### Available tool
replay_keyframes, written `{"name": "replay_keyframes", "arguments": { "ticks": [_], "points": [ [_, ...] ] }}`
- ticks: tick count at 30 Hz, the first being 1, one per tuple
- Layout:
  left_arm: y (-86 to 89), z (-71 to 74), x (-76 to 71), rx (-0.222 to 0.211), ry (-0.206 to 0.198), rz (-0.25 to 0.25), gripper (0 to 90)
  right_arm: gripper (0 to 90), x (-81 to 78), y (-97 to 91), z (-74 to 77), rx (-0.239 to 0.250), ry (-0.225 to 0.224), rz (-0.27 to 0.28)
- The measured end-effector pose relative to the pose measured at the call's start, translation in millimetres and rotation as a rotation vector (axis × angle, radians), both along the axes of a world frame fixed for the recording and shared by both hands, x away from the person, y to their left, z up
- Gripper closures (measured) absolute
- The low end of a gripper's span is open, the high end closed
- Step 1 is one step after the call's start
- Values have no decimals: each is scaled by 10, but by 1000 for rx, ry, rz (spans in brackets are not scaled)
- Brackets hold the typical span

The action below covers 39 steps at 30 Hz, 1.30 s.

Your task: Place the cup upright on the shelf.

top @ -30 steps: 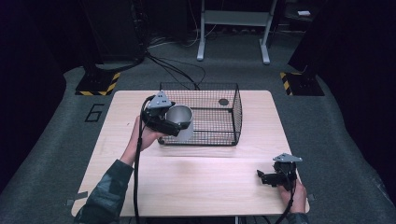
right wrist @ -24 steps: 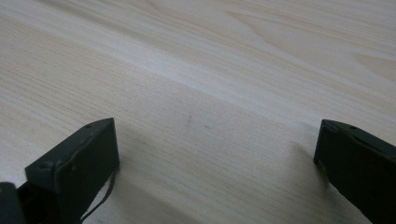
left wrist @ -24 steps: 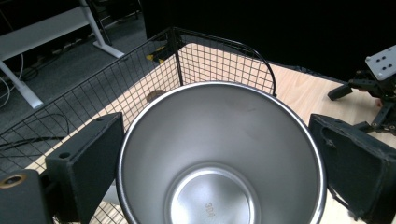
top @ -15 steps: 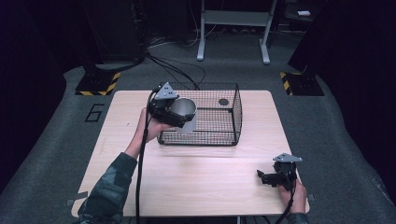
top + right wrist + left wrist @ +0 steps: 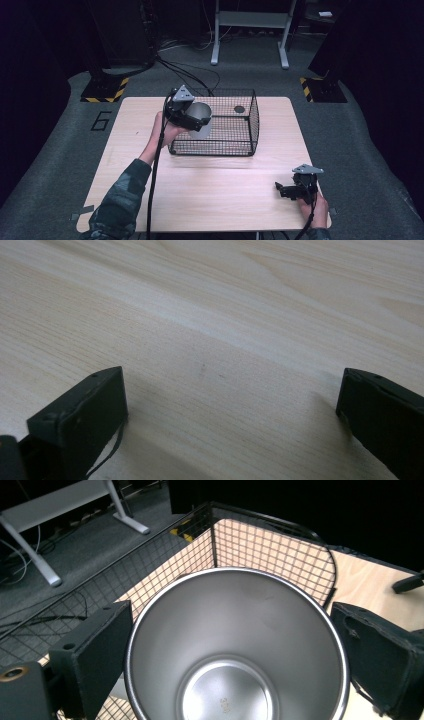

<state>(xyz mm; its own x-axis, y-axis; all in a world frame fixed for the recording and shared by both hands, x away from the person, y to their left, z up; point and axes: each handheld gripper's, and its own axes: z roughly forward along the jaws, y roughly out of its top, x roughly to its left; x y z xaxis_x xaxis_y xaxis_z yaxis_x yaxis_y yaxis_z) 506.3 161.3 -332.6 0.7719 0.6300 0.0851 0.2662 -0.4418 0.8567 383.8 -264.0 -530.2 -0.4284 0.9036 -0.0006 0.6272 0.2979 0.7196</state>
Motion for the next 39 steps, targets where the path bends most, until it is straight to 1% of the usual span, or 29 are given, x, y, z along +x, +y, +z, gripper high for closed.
{"name": "replay_keyframes", "arguments": {
  "ticks": [1,3,4,6,7,9,11,16,19,20,21,22,23,26,29,32,33,35,36,37,38,39],
  "points": [
    [-4,-22,20,-8,-2,14,65,0,1,0,0,0,0,0],
    [5,-47,65,-7,6,22,66,0,2,2,0,1,0,-1],
    [5,-47,65,-7,6,22,66,0,1,2,0,1,0,-1],
    [9,-93,129,-11,10,42,65,0,2,3,0,1,0,0],
    [14,-104,152,-6,19,39,65,0,3,2,0,0,-1,0],
    [6,-142,186,-12,23,53,65,0,3,3,0,0,-1,0],
    [-5,-173,217,-8,32,57,65,0,3,3,0,0,-1,0],
    [-42,-225,277,8,32,71,65,0,3,6,0,0,-1,-2],
    [-76,-273,344,8,48,83,65,0,4,6,0,-1,-1,-2],
    [-76,-273,344,8,48,83,65,0,4,6,0,-1,-1,-2],
    [-98,-295,385,15,48,92,65,0,6,4,2,-5,0,3],
    [-98,-295,385,15,48,92,65,0,6,5,2,-5,0,2],
    [-119,-313,427,27,51,92,65,0,6,4,2,-5,0,2],
    [-151,-333,460,38,55,89,65,0,6,5,1,-5,0,2],
    [-199,-371,504,53,69,86,65,0,6,4,1,-6,0,3],
    [-238,-401,534,52,75,85,65,0,6,4,1,-5,0,2],
    [-241,-404,545,60,78,79,65,0,6,4,1,-5,0,2],
    [-259,-419,561,53,82,84,65,0,6,4,2,-5,0,3],
    [-257,-420,571,62,86,82,65,0,7,4,2,-5,0,3],
    [-263,-433,582,58,84,86,65,0,6,5,1,-5,0,2],
    [-257,-434,592,69,95,79,65,0,6,4,1,-5,0,2],
    [-265,-452,601,61,91,87,65,0,6,4,1,-5,0,3]
  ]
}}
